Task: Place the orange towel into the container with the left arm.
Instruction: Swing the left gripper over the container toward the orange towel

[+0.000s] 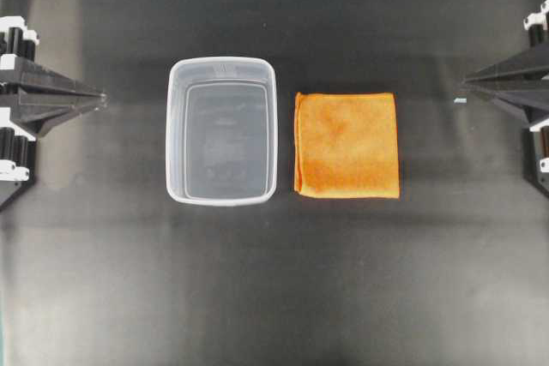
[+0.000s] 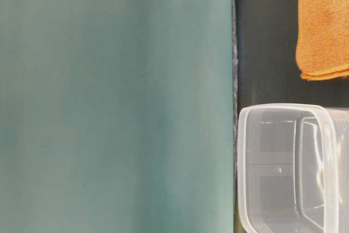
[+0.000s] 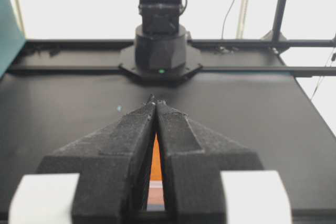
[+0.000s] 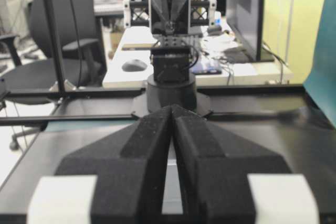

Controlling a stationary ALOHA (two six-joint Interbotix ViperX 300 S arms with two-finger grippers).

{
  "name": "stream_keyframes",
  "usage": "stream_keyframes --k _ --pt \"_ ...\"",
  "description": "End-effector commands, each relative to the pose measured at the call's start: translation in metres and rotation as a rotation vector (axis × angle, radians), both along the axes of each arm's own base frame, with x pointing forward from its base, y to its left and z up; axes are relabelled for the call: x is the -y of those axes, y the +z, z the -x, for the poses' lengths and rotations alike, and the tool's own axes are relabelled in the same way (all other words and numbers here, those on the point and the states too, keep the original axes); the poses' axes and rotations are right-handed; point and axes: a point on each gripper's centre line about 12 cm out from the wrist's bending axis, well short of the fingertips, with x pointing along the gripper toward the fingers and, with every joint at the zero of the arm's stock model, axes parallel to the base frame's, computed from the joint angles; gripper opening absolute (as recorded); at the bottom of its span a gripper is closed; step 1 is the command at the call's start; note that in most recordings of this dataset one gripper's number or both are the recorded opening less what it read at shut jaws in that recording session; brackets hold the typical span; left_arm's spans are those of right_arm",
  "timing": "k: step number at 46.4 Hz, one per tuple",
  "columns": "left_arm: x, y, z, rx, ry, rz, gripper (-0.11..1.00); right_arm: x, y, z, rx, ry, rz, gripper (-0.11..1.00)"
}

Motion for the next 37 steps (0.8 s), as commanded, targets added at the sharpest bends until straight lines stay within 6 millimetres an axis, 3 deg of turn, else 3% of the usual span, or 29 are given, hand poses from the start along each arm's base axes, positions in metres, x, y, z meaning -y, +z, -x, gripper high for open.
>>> stream_keyframes --k 1,7,24,30,37 --pt "0.000 -0.005 -0.007 -0.051 -0.005 -0.011 0.06 -0.002 0.001 -0.002 0.001 0.009 -0.018 0.01" --pt "0.000 0.000 -0.015 -0.120 -0.004 0.019 0.00 -0.001 -0.007 0.000 -0.015 0.007 -0.033 0.00" --pt "-0.003 0.036 -0.040 -0.374 0.018 -0.004 0.00 0.001 -0.011 0.001 -0.034 -0.003 -0.041 0.03" --pt "-0.004 0.046 -0.058 -0.442 0.019 -0.018 0.00 0.001 -0.012 0.001 -0.046 -0.003 -0.042 0.20" --pt "-0.004 0.048 -0.083 -0.508 0.021 -0.023 0.02 0.000 -0.011 0.003 -0.051 -0.003 -0.041 0.58"
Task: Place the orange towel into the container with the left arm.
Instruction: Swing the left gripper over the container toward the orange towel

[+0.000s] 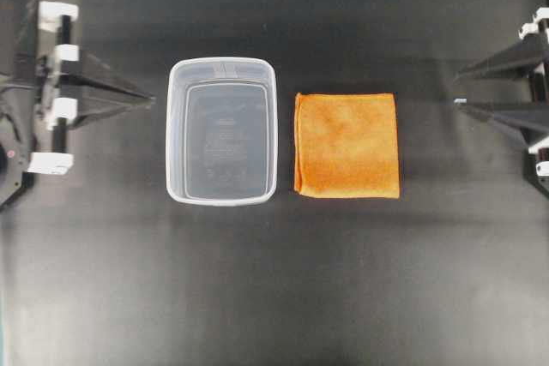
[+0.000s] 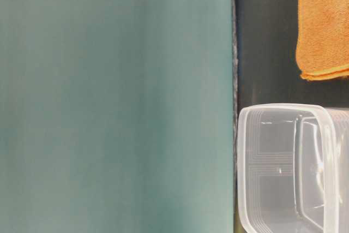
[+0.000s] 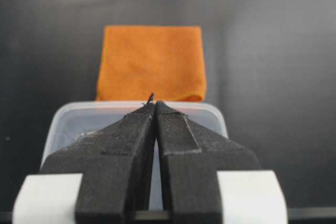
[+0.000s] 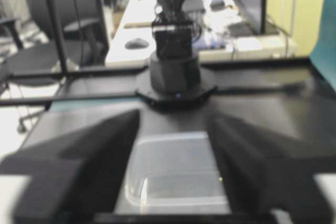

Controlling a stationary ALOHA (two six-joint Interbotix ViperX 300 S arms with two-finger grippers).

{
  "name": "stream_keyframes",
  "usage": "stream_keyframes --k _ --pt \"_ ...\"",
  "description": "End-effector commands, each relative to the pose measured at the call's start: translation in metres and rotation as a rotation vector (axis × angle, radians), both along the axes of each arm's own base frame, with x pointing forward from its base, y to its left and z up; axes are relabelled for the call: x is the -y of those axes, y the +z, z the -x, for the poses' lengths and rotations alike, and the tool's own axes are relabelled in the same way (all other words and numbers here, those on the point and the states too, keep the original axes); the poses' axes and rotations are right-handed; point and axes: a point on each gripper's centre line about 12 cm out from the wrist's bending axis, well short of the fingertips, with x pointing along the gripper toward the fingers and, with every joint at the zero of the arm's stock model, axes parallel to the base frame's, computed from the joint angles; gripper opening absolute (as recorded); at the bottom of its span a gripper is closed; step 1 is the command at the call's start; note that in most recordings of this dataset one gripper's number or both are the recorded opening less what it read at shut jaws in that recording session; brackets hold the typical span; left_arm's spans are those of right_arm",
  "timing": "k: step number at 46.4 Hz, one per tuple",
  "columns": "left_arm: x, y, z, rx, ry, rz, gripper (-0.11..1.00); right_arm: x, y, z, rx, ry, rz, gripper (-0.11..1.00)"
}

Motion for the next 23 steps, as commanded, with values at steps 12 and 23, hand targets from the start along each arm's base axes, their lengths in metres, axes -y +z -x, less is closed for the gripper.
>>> stream_keyframes --k 12,23 --pt "-0.007 0.005 -0.077 -0.170 0.021 -0.005 0.63 0.001 0.013 0.009 0.021 -0.004 0.007 0.76" --pt "-0.015 -0.023 -0.156 -0.392 -0.007 -0.067 0.87 0.001 0.024 0.024 0.057 -0.002 0.012 0.76"
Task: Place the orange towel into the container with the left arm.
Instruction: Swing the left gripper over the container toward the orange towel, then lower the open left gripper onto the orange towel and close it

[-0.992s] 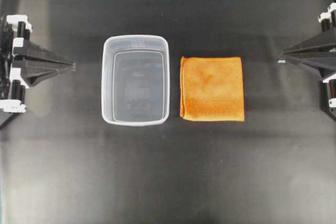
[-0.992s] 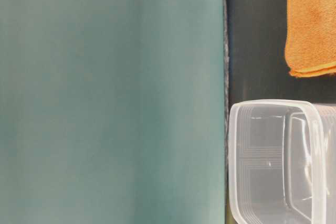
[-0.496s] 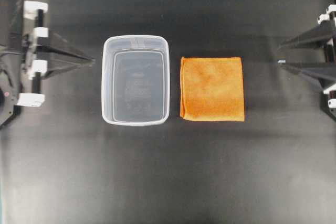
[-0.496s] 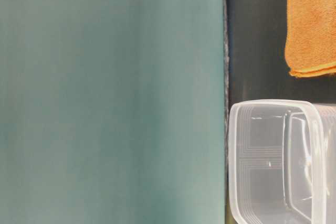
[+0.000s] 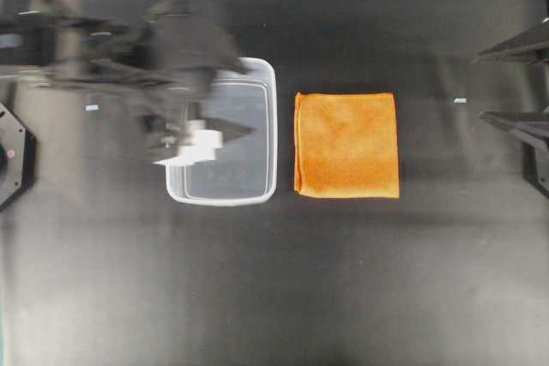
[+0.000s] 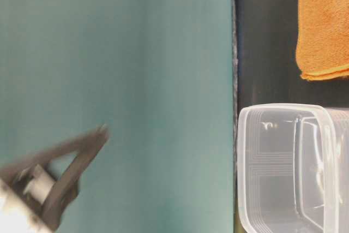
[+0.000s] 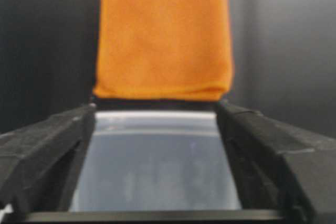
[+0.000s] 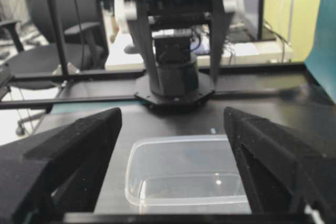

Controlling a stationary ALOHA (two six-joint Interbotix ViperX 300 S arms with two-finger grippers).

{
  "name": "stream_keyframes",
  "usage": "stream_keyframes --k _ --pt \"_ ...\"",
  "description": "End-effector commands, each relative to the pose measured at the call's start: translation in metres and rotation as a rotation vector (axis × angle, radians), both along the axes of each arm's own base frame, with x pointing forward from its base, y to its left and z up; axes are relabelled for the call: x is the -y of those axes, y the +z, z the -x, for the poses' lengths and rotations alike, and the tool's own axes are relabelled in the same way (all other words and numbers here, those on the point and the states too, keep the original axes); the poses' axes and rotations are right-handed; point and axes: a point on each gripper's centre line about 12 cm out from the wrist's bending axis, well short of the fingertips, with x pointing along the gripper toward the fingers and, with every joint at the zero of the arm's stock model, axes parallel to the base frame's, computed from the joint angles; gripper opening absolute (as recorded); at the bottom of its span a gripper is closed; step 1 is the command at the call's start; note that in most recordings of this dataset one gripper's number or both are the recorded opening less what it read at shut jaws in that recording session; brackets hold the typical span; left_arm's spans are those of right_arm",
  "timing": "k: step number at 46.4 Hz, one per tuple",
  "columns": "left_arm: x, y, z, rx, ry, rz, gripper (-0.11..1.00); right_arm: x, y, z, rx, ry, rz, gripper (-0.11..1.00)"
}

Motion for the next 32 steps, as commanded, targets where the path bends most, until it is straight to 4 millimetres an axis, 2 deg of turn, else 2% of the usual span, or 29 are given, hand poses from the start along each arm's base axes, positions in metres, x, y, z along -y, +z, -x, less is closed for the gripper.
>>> stream_keyframes --k 1,6,10,15,21,27,32 --pt "-0.002 0.000 -0.033 -0.045 -0.025 -0.029 0.86 0.000 0.013 0.005 0.041 -0.002 -0.001 0.76" --pt "-0.002 -0.020 -0.068 -0.123 -0.054 -0.049 0.87 0.000 0.018 0.011 0.057 -0.001 0.000 0.76" --pt "-0.001 -0.035 -0.091 -0.165 -0.061 -0.051 0.87 0.000 0.021 0.013 0.060 -0.001 0.003 0.76" --pt "0.001 -0.062 -0.113 -0.231 -0.072 -0.053 0.88 0.000 0.021 0.015 0.052 0.003 0.002 0.76" --pt "0.000 -0.092 -0.130 -0.277 -0.074 -0.051 0.88 -0.001 0.019 0.015 0.040 0.008 0.006 0.76" --pt "-0.004 -0.130 -0.141 -0.335 -0.069 -0.047 0.88 -0.001 0.019 0.015 0.040 0.008 0.006 0.76" --pt "-0.006 -0.154 -0.146 -0.367 -0.067 -0.044 0.88 -0.001 0.017 0.015 0.035 0.008 0.006 0.76"
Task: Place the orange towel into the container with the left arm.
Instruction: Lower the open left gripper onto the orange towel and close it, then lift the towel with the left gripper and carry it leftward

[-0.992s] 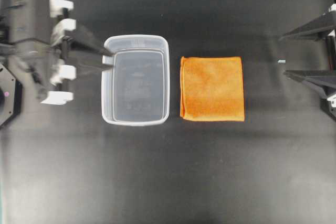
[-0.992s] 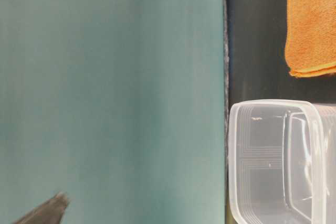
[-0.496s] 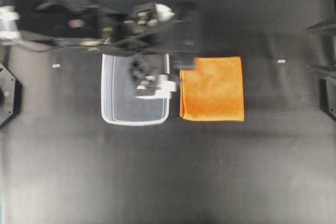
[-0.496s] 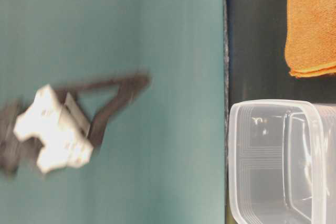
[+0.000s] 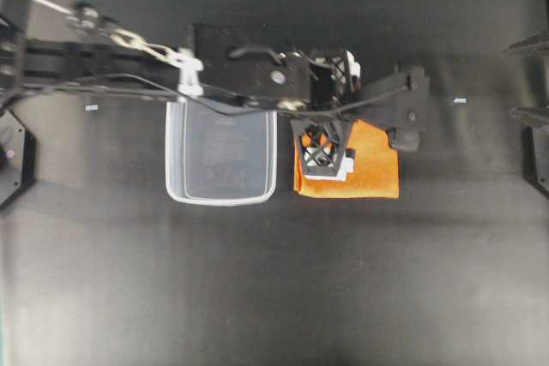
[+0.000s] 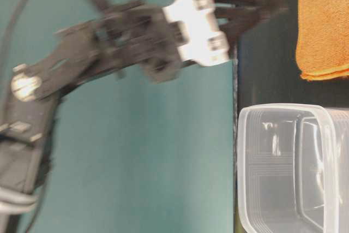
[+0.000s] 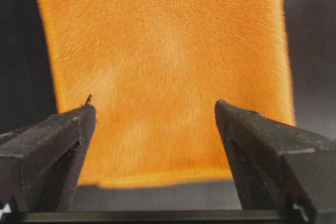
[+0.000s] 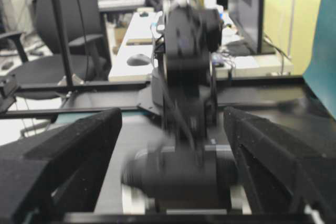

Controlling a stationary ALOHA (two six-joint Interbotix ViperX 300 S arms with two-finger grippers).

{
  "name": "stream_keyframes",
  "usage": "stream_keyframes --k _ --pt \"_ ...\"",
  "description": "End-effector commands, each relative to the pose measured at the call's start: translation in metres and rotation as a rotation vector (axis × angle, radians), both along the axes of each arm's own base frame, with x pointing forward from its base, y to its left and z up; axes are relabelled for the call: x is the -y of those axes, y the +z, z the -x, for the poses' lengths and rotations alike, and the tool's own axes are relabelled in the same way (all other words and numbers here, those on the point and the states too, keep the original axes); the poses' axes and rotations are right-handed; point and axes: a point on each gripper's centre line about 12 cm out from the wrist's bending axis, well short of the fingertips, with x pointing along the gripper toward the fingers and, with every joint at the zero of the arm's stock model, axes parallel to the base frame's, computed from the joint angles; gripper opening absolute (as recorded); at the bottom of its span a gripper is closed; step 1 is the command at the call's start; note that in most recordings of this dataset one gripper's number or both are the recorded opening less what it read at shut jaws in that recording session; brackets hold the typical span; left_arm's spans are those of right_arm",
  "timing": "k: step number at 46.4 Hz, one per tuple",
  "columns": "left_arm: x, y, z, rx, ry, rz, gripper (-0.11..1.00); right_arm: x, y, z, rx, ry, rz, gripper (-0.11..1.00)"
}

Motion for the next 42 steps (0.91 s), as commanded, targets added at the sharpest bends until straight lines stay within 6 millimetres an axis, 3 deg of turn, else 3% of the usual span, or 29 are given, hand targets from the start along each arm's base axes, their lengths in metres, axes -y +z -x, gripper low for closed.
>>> stream_keyframes --k 1,12,27,30,35,39,42 --pt "-0.005 -0.014 -0.007 -0.006 0.006 -0.003 0.88 0.000 0.004 -0.001 0.009 0.000 0.002 0.76" --pt "0.000 -0.051 -0.013 -0.040 -0.006 -0.002 0.88 0.000 0.003 -0.001 0.008 0.001 0.000 0.76" --pt "0.008 -0.062 -0.005 -0.076 -0.067 -0.020 0.82 0.000 0.002 -0.001 0.005 0.002 -0.002 0.76" --pt "0.011 -0.064 -0.003 -0.085 -0.074 -0.020 0.70 0.000 0.002 -0.001 0.005 0.002 0.000 0.76" --pt "0.016 -0.062 -0.002 -0.083 -0.086 -0.022 0.40 0.000 0.002 -0.001 0.005 0.002 -0.002 0.76" --pt "0.017 -0.049 -0.004 -0.057 -0.088 -0.023 0.16 0.000 0.002 -0.001 0.005 0.002 0.000 0.76" --pt "0.017 -0.036 -0.004 -0.034 -0.086 -0.023 0.06 0.000 0.002 -0.001 0.005 0.002 -0.002 0.76"
